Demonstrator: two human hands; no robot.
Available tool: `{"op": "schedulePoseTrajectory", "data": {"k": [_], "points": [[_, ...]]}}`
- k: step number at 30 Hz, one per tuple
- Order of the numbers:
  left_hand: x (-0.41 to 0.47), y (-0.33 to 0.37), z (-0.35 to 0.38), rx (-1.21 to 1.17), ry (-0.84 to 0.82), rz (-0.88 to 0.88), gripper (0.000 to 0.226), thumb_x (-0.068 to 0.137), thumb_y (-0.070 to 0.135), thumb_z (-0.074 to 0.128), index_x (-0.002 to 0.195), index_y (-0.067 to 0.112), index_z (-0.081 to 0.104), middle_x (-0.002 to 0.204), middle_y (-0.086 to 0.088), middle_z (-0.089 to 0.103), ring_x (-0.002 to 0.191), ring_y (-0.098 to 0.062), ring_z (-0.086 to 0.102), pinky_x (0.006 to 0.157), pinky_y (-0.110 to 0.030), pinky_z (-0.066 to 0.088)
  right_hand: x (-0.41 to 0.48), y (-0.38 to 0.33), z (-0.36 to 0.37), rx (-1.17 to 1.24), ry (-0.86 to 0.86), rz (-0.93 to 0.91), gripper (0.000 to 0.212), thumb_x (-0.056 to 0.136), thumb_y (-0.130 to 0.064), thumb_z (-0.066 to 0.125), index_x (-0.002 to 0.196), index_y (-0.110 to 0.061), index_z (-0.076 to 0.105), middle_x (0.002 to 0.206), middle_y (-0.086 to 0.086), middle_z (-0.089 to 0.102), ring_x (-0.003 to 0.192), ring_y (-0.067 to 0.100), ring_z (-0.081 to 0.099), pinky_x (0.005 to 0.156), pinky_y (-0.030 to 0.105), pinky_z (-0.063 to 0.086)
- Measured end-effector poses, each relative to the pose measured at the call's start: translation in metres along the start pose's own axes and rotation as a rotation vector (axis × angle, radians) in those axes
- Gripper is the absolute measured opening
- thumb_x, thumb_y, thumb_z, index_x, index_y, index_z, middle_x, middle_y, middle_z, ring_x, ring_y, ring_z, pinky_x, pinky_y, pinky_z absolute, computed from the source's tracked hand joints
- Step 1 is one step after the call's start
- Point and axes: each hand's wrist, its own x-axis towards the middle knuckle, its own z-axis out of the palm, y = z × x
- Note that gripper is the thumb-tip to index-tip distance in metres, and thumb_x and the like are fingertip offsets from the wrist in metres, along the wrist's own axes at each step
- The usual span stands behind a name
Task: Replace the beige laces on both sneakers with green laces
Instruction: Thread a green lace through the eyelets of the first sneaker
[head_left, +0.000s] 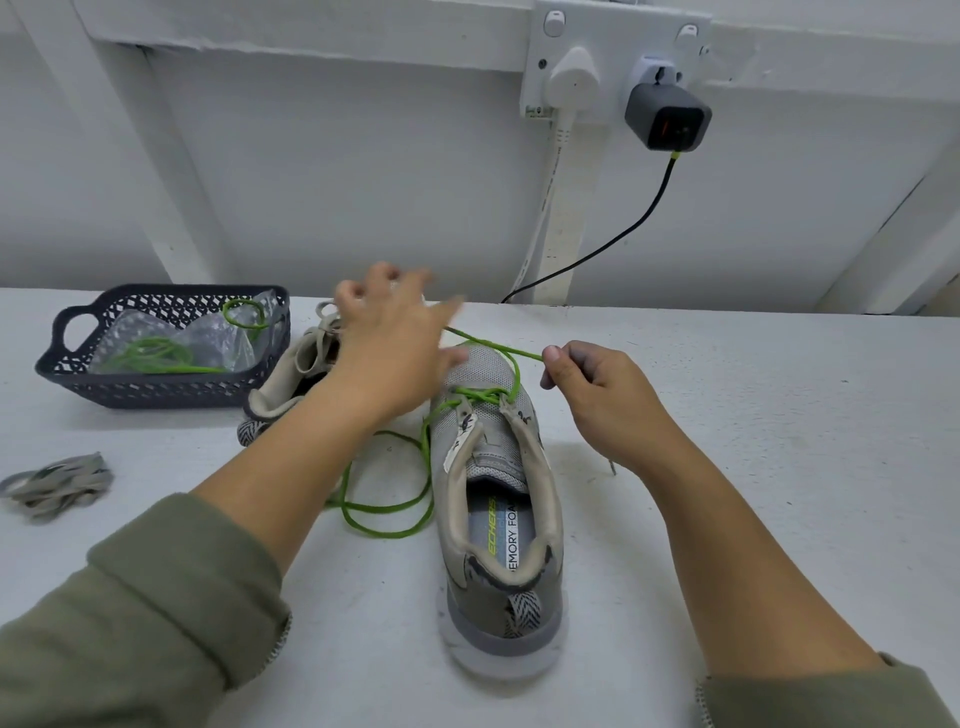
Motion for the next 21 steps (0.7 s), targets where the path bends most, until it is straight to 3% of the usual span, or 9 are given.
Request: {"op": "schedulePoseTrajectory", "data": {"k": [2, 3, 6, 9, 11, 14, 16, 18, 21], "points": [[-0.002, 0.009, -0.001, -0.120, 0.048, 0.222, 0.029, 0.087, 0.055, 0.057, 0.115, 0.049, 0.064, 0.142, 0.013, 0.044, 0.130, -0.029, 0.025, 0.095, -0.040, 0.014, 0.000, -0.003, 0.003, 0.006, -0.018, -0.017, 0.035, 0.099, -0.040, 0.046, 0.071, -0.024, 0.060, 0.040, -0.011, 0.036, 0.041, 0.005, 0.031, 0.050, 0.026, 0.028], [-0.002, 0.012, 0.000, -0.148, 0.074, 0.237, 0.021, 0.087, 0.053, 0.058, 0.104, 0.047, 0.069, 0.137, 0.016, 0.047, 0.130, -0.029, 0.027, 0.094, -0.040, 0.014, 0.000, -0.005, 0.003, 0.025, -0.024, -0.033, 0.035, 0.098, -0.040, 0.047, 0.070, -0.024, 0.060, 0.044, -0.008, 0.039, 0.044, 0.004, 0.032, 0.050, 0.029, 0.031], [0.002, 0.008, 0.006, -0.131, 0.040, 0.031, 0.019, 0.090, 0.050, 0.056, 0.093, 0.042, 0.074, 0.134, 0.020, 0.047, 0.131, -0.027, 0.023, 0.095, -0.039, 0.011, 0.000, -0.007, 0.004, 0.175, -0.002, -0.090, 0.034, 0.095, -0.037, 0.055, 0.064, -0.025, 0.061, 0.083, 0.007, 0.061, 0.072, 0.010, 0.053, 0.071, 0.043, 0.046], [0.004, 0.010, 0.013, -0.137, -0.026, 0.024, 0.023, 0.089, 0.054, 0.056, 0.097, 0.041, 0.073, 0.137, 0.017, 0.044, 0.130, -0.027, 0.024, 0.098, -0.042, 0.013, 0.000, -0.010, 0.006, 0.382, -0.071, -0.232, 0.033, 0.089, -0.024, 0.059, 0.056, -0.025, 0.062, 0.119, -0.007, 0.063, 0.107, 0.005, 0.060, 0.087, 0.024, 0.047], [0.003, 0.012, 0.014, -0.157, 0.008, 0.039, 0.026, 0.085, 0.059, 0.058, 0.098, 0.041, 0.072, 0.134, 0.015, 0.046, 0.126, -0.027, 0.027, 0.096, -0.040, 0.015, 0.001, -0.012, 0.006, 0.475, -0.073, -0.291, 0.035, 0.090, -0.016, 0.057, 0.058, -0.026, 0.064, 0.102, -0.006, 0.071, 0.091, 0.013, 0.066, 0.080, 0.018, 0.049], [-0.002, 0.006, 0.009, -0.186, 0.073, -0.022, 0.025, 0.083, 0.057, 0.062, 0.100, 0.038, 0.067, 0.119, 0.014, 0.052, 0.119, -0.022, 0.033, 0.086, -0.035, 0.017, 0.001, -0.016, 0.003, 0.365, 0.039, -0.255, 0.037, 0.097, -0.026, 0.054, 0.064, -0.013, 0.066, 0.065, -0.004, 0.065, 0.062, 0.005, 0.057, 0.065, 0.013, 0.044], [-0.006, -0.001, 0.004, -0.204, 0.078, -0.054, 0.017, 0.087, 0.049, 0.062, 0.094, 0.034, 0.064, 0.102, 0.014, 0.055, 0.107, -0.017, 0.043, 0.080, -0.034, 0.015, 0.004, -0.011, 0.002, 0.305, 0.056, -0.197, 0.045, 0.101, -0.036, 0.043, 0.074, -0.012, 0.070, 0.068, 0.000, 0.065, 0.061, 0.007, 0.054, 0.063, 0.018, 0.045], [-0.011, -0.008, -0.001, -0.262, 0.039, -0.055, 0.011, 0.090, 0.042, 0.061, 0.088, 0.032, 0.062, 0.087, 0.013, 0.058, 0.091, -0.011, 0.050, 0.081, -0.033, 0.019, 0.006, -0.006, 0.000, 0.250, 0.046, -0.176, 0.041, 0.100, -0.034, 0.036, 0.086, -0.019, 0.072, 0.080, 0.005, 0.068, 0.060, 0.009, 0.053, 0.069, 0.029, 0.048], [-0.021, -0.015, -0.004, -0.336, -0.028, 0.011, 0.006, 0.089, 0.035, 0.063, 0.086, 0.029, 0.064, 0.082, 0.013, 0.062, 0.085, -0.011, 0.056, 0.079, -0.032, 0.040, 0.009, -0.003, 0.001, 0.053, 0.032, -0.189, 0.025, 0.099, -0.021, 0.048, 0.095, -0.027, 0.071, 0.087, -0.011, 0.067, 0.065, -0.001, 0.057, 0.066, 0.019, 0.045]]}}
